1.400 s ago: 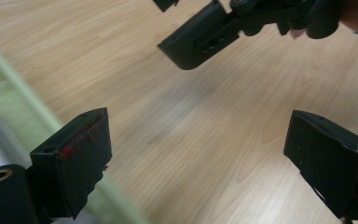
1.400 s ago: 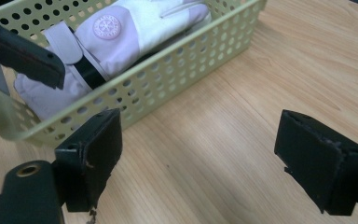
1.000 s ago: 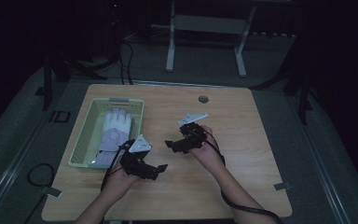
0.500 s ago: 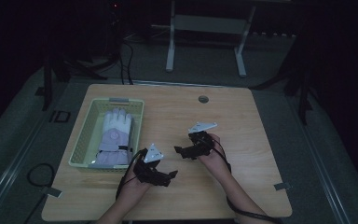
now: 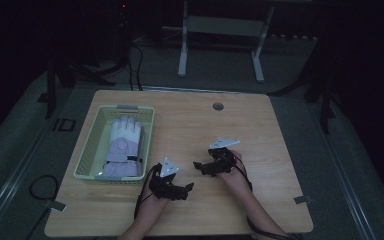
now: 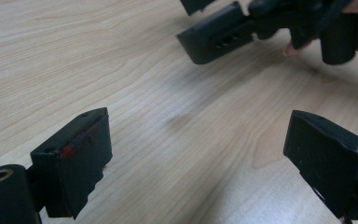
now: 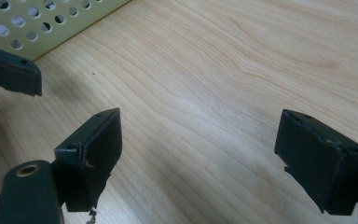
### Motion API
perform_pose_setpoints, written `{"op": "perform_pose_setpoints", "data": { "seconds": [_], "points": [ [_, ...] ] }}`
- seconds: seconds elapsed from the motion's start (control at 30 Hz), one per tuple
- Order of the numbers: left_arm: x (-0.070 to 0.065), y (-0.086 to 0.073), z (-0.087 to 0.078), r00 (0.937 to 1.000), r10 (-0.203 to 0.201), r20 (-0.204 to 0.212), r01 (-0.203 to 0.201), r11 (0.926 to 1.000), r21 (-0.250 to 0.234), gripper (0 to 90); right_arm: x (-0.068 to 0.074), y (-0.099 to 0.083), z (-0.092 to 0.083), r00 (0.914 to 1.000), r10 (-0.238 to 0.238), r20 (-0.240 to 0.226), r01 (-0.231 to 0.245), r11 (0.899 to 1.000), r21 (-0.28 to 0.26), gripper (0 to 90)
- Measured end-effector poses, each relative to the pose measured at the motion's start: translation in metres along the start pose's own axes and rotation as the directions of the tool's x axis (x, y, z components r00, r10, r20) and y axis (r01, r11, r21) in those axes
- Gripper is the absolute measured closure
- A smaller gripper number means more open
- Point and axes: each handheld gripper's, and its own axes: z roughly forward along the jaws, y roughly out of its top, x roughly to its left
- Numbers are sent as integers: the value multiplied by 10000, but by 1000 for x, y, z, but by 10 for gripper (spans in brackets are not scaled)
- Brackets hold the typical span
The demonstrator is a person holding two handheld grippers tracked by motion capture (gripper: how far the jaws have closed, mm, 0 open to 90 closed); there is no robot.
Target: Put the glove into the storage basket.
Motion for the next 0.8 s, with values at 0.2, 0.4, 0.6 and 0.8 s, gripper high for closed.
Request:
{"op": "perform_pose_setpoints", "data": {
  "seconds": [0.2, 0.4, 0.6, 0.8],
  "points": [
    [4, -4, 6, 9999, 24, -147, -23, 10000, 50, 76, -4, -8, -3, 9999, 134, 10, -134, 9997, -211, 150],
    [4, -6, 6, 9989, -233, -396, 222, 9994, -281, 76, -9, -16, -7, 9994, 195, 280, -181, 9987, -477, 143],
    [6, -8, 6, 9999, -109, -58, 108, 9997, -211, 76, -13, -24, -9, 9974, -122, 711, 149, 9992, -376, 147],
    [4, -11, 6, 9999, 46, -134, -49, 9998, -214, 75, -14, -27, -11, 9956, -481, 802, 522, 9974, -487, 144]
  ]
}}
